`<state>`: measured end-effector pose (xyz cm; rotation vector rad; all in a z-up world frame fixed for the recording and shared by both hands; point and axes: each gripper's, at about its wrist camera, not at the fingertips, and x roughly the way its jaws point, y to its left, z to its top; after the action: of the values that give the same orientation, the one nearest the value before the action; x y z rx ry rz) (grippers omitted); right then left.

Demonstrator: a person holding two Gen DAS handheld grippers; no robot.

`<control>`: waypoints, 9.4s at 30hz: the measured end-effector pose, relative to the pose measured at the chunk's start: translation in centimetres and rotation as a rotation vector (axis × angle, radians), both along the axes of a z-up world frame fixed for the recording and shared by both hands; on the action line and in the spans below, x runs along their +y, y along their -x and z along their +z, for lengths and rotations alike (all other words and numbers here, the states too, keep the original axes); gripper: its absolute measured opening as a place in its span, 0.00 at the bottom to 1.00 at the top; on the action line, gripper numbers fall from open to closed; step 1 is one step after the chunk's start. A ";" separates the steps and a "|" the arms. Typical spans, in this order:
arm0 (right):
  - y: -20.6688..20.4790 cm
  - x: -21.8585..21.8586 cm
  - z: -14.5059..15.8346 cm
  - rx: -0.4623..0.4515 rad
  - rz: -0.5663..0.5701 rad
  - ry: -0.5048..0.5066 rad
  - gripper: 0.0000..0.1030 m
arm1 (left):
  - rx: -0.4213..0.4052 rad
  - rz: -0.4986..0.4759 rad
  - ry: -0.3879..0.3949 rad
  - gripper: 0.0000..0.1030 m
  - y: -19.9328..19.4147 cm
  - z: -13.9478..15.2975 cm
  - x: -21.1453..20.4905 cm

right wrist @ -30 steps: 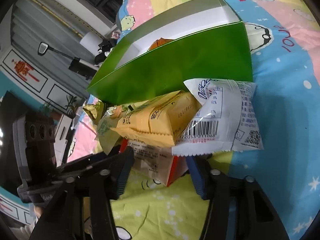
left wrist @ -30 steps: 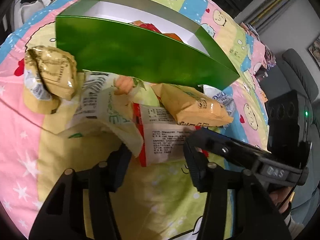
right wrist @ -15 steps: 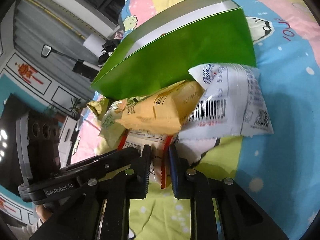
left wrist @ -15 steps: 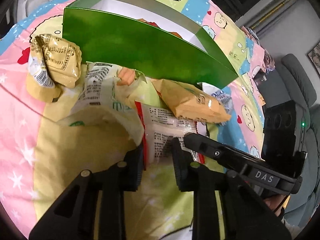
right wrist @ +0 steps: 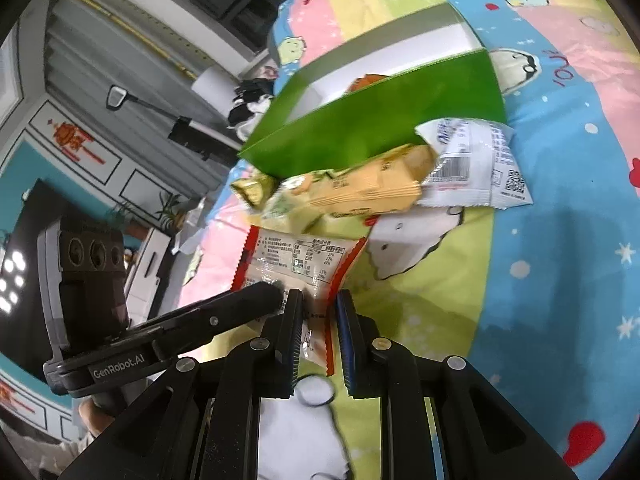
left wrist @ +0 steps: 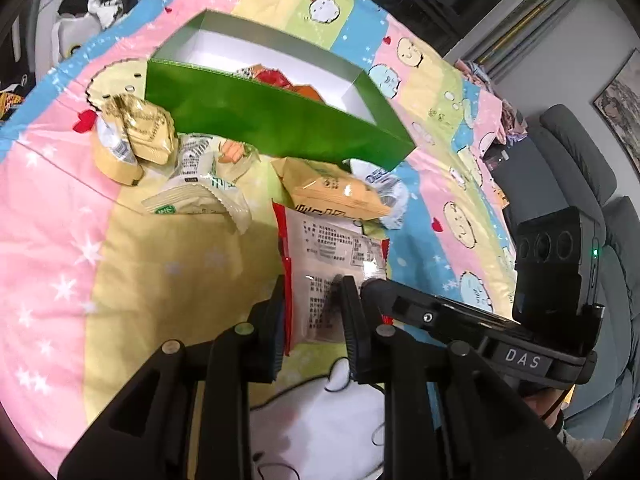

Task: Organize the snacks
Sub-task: 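Close the left gripper on the red-edged packet and lift it, then carry the red-edged packet into the green box and open the left gripper, then move the left gripper to the tan bag with a QR code, then close the left gripper on the tan bag and lift it, then carry the tan bag over the green box with the left gripper, then lower the tan bag into the box and open the left gripper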

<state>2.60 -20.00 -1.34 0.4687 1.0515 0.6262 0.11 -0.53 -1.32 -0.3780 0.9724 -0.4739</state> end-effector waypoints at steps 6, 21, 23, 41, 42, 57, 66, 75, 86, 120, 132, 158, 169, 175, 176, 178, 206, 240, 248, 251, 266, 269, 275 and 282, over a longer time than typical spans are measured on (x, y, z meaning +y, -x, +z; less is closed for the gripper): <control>0.1 0.3 1.9 -0.052 -0.006 -0.026 0.18 | -0.059 0.006 0.004 0.23 -0.1 2.2 -0.2; -6.4 0.6 6.1 -0.203 -0.054 -0.053 0.18 | -0.160 -0.013 0.018 0.24 -7.4 6.5 -0.3; -7.4 0.4 6.3 -0.212 -0.061 -0.057 0.18 | -0.166 -0.015 0.017 0.24 -8.8 6.7 -0.4; -17.1 0.8 2.3 -0.140 -0.093 0.055 0.19 | 0.004 0.020 0.002 0.32 -19.3 2.4 -1.3; -17.3 0.9 2.1 -0.137 -0.094 0.065 0.19 | 0.008 0.023 -0.011 0.36 -19.5 2.3 -1.4; -16.0 -1.4 3.3 -0.138 -0.171 0.066 0.47 | -0.051 0.170 -0.028 0.82 -17.9 4.9 3.9; -11.7 -2.4 5.0 -0.153 -0.154 0.041 0.51 | -0.088 0.237 -0.043 0.84 -12.4 6.3 8.1; -7.9 -1.3 4.8 -0.122 -0.094 0.037 0.52 | -0.009 0.276 -0.001 0.84 -7.5 3.7 10.2; -4.7 2.4 2.4 -0.039 0.032 0.039 0.52 | 0.056 0.281 -0.009 0.84 -4.0 0.3 9.7; -5.4 -2.0 1.9 -0.165 -0.019 0.080 0.52 | 0.129 -0.007 0.106 0.83 -11.0 0.4 -2.7; -7.9 0.6 -1.5 -0.057 0.076 0.226 0.52 | 0.191 -0.043 0.015 0.68 -12.4 -1.7 -5.0; -2.6 -1.1 1.7 -0.209 0.015 0.197 0.42 | -0.038 -0.050 -0.149 0.54 -6.4 1.8 -6.3; 0.1 0.0 6.2 -0.327 0.009 0.205 0.42 | -0.149 -0.038 -0.156 0.55 -3.4 6.2 -6.4; 1.2 0.3 8.0 -0.373 0.014 0.212 0.42 | -0.195 -0.026 -0.157 0.55 -1.7 7.9 -6.1; 1.4 0.4 8.2 -0.380 0.014 0.213 0.42 | -0.202 -0.027 -0.158 0.55 -1.5 8.1 -6.1; 1.6 0.4 8.6 -0.390 0.013 0.214 0.42 | -0.212 -0.025 -0.159 0.55 -1.2 8.4 -6.1; 1.6 0.9 11.5 -0.492 -0.002 0.242 0.42 | -0.303 -0.027 -0.164 0.55 -1.2 11.6 -5.8; -9.1 1.6 8.7 -0.509 -0.016 0.269 0.42 | -0.305 -0.013 -0.181 0.54 -12.4 9.5 -6.0; -11.6 1.7 6.9 -0.473 -0.009 0.280 0.42 | -0.264 -0.009 -0.175 0.55 -15.2 7.4 -5.9; -12.5 1.8 6.0 -0.447 -0.002 0.279 0.42 | -0.236 -0.007 -0.168 0.55 -16.1 6.5 -5.8; -14.9 2.3 3.9 -0.395 0.004 0.311 0.42 | -0.181 0.008 -0.188 0.55 -18.4 4.2 -6.0; -14.9 2.3 3.7 -0.388 0.001 0.307 0.42 | -0.175 0.011 -0.189 0.55 -18.5 4.0 -5.9; -14.7 2.5 4.0 -0.403 -0.012 0.323 0.42 | -0.194 0.026 -0.214 0.63 -18.2 4.3 -6.0; -13.7 2.2 5.1 -0.433 -0.039 0.333 0.50 | -0.256 0.061 -0.249 0.82 -16.7 6.1 -5.6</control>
<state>16.25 -17.79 3.72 0.0551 0.7113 0.4777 16.79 -6.12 4.76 -0.1181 0.7579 -0.3311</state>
